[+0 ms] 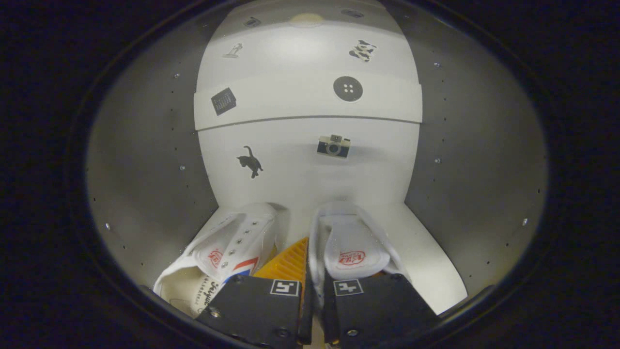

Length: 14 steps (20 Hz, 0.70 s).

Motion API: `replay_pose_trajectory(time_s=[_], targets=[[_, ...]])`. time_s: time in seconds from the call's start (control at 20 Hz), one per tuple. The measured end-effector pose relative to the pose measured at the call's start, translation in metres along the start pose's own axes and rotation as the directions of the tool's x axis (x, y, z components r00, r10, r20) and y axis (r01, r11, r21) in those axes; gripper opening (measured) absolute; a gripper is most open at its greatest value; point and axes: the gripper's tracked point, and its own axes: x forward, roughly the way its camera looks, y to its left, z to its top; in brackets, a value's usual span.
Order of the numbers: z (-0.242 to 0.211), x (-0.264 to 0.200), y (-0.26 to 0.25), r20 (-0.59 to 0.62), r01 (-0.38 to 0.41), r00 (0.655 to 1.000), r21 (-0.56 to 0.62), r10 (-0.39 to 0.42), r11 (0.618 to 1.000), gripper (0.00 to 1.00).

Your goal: Open the shoe cabinet door, grab the shoes and put them into the shoe cabinet, then close the shoe cabinet door.

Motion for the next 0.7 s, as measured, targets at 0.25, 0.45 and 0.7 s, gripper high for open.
replay_pose_trajectory(time_s=[0.25, 0.45, 0.7], targets=[[-0.003, 0.000, 0.000, -0.017, 0.030, 0.999, -0.005, -0.030, 1.000, 0.14], [-0.007, -0.001, -0.002, -0.069, 0.035, 0.997, 0.022, -0.034, 0.999, 0.23], [-0.004, -0.025, -0.004, -0.049, 0.029, 0.998, 0.037, -0.028, 0.999, 0.48]])
